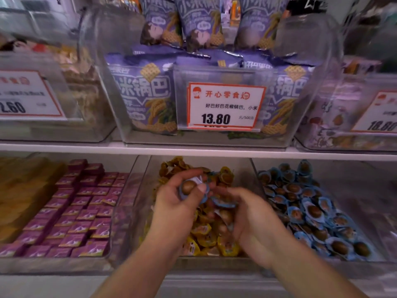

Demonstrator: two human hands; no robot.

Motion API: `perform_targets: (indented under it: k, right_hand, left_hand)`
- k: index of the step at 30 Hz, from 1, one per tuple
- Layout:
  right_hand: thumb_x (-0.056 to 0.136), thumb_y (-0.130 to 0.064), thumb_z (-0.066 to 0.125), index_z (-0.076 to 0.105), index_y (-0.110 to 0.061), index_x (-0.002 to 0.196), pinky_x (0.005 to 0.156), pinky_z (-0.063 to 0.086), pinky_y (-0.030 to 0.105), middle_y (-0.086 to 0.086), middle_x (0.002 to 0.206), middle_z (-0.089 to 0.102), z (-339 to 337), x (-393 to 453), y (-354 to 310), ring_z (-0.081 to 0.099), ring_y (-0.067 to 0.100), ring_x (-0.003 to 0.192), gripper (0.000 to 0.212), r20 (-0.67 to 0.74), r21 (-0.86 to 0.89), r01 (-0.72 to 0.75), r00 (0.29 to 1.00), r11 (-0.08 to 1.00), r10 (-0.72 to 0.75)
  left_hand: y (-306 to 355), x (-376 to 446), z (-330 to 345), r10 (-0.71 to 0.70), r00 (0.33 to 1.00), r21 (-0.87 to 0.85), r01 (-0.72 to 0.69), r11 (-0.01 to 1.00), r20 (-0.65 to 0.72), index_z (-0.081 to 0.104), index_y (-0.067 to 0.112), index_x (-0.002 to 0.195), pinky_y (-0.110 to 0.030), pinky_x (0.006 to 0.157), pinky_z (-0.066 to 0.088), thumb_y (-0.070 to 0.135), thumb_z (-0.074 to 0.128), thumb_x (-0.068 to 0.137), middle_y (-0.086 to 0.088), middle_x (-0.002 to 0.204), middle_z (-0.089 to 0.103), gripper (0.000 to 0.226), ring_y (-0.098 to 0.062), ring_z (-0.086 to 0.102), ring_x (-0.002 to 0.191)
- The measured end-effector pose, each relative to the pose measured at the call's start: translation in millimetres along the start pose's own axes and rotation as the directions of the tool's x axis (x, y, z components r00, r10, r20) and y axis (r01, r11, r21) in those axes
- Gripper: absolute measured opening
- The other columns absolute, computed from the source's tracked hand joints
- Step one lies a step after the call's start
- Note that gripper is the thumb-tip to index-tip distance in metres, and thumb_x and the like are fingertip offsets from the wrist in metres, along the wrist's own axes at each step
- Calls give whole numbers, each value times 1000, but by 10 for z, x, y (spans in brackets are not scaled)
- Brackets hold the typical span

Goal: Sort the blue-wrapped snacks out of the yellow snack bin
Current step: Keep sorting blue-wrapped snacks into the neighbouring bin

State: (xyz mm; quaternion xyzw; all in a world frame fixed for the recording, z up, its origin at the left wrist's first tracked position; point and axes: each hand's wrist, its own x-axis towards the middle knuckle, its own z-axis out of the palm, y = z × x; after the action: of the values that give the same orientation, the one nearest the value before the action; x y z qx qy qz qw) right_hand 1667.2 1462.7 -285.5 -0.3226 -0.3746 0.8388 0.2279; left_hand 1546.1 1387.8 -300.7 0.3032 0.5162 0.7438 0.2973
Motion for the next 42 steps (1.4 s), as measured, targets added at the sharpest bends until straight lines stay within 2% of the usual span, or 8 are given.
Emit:
perform_targets:
  k: [4, 12, 18, 26, 32, 36, 39, 42]
  right_hand:
    - [97, -43, 49, 72, -11, 119, 84, 56, 39, 14, 120, 70, 79, -7, 45, 70, 26, 105, 44, 143, 90, -69, 988, 994, 56]
    - [96, -34, 60, 71, -6, 115, 102, 48, 49, 22, 116, 66, -38, -75, -88, 62, 34, 113, 36, 165, 5, 78, 983, 997, -78]
    - [100, -27, 49, 67, -4, 123, 72, 52, 34, 22, 124, 66, -167, -153, -161, 64, 25, 98, 37, 234, -16, 102, 967, 995, -96]
    - [92, -36, 66, 71, -22, 111, 74, 54, 36, 3, 107, 74, -261, -274, -151, 69, 20, 101, 24, 188, -351, 279, 956, 894, -225]
    - [88, -43, 67, 73, -31, 105, 55, 50, 23, -8, 85, 72, -380, -404, -291, 64, 8, 71, 22, 158, -474, 429, 901, 769, -405]
    - [88, -36, 70, 74, -22, 99, 40, 40, 25, 4, 79, 70, -646, -427, -629, 63, 22, 63, 18, 35, -445, 459, 867, 769, -497]
    - [92, -31, 68, 75, -26, 100, 55, 51, 22, -4, 87, 75, -958, -397, -830, 70, 8, 73, 12, -136, -679, 240, 888, 694, -440]
    - [96, -26, 60, 78, -34, 96, 82, 51, 19, -17, 99, 74, -1243, -328, -883, 64, -3, 96, 19, -195, -793, 79, 906, 605, -375]
  left_hand:
    - [-68, -70, 99, 152, 987, 254, -162, 953, 58, 70, 28, 106, -27, 81, 58, 1, 68, 90, 6, 99, 75, 32, -12, 72, 94]
    - [-85, -119, 128, 74, 961, 372, -173, 912, 266, 46, 40, 142, -34, 106, 47, 52, 56, 90, 19, 136, 55, 54, 1, 51, 127]
    - [-41, -160, 141, 200, 951, 457, -290, 841, 234, 55, 49, 126, -22, 85, 55, 48, 60, 91, 26, 116, 64, 36, 3, 62, 108]
    - [-122, -160, 261, 237, 888, 522, -428, 738, 393, 51, 46, 134, -9, 97, 41, 31, 60, 92, 30, 133, 53, 45, 7, 51, 124]
    - [-140, -198, 362, 188, 866, 456, -414, 788, 463, 34, 49, 146, -12, 102, 40, 55, 62, 89, 34, 142, 44, 64, 10, 43, 131]
    - [-154, -190, 304, 135, 875, 455, -368, 811, 466, 30, 53, 147, -35, 94, 54, 67, 50, 89, 34, 141, 45, 63, 7, 47, 128]
    - [-223, -113, 253, 175, 897, 548, -391, 740, 405, 45, 57, 134, -31, 75, 60, 61, 47, 92, 35, 123, 54, 42, 10, 53, 117]
    - [-286, -23, 196, 187, 878, 650, -455, 608, 440, 54, 55, 121, -11, 84, 51, 55, 42, 94, 39, 125, 48, 29, 14, 48, 118]
